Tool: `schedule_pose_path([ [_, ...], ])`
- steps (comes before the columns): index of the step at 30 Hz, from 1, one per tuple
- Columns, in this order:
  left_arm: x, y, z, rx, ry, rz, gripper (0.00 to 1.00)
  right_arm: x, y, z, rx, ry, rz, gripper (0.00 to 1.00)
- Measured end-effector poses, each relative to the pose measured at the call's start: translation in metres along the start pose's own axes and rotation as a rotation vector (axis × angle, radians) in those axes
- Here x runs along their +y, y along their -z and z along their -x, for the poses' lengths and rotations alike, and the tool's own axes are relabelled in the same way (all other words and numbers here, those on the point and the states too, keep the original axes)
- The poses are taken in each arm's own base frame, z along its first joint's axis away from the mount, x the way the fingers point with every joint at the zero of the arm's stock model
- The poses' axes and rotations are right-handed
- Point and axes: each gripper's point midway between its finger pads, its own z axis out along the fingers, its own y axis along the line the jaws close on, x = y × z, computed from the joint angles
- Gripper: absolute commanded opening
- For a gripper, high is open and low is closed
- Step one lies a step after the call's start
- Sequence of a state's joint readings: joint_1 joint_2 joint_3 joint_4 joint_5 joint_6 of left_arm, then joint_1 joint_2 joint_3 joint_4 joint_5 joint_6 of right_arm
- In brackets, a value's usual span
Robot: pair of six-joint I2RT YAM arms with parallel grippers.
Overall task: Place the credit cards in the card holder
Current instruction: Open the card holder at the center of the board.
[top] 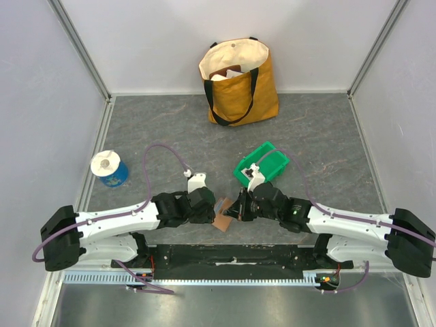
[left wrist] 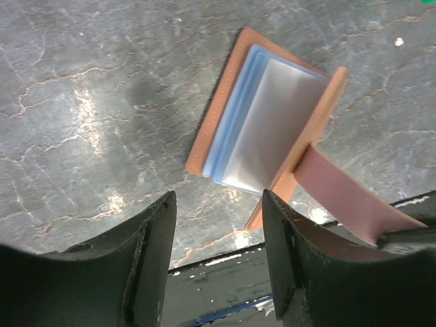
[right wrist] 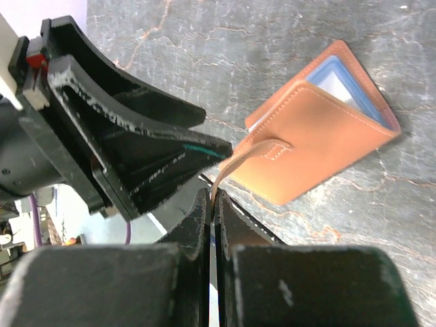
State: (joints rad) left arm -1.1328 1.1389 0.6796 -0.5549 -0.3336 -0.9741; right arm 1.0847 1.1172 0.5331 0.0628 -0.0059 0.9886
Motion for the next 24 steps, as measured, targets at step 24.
schedule_pose_path([
  [24, 0.008, -0.048, -0.005, 0.08, 0.098, -0.072, 0.63, -0.136, 0.068, -0.066, 0.097, -0.084, -0.413, 0.0],
])
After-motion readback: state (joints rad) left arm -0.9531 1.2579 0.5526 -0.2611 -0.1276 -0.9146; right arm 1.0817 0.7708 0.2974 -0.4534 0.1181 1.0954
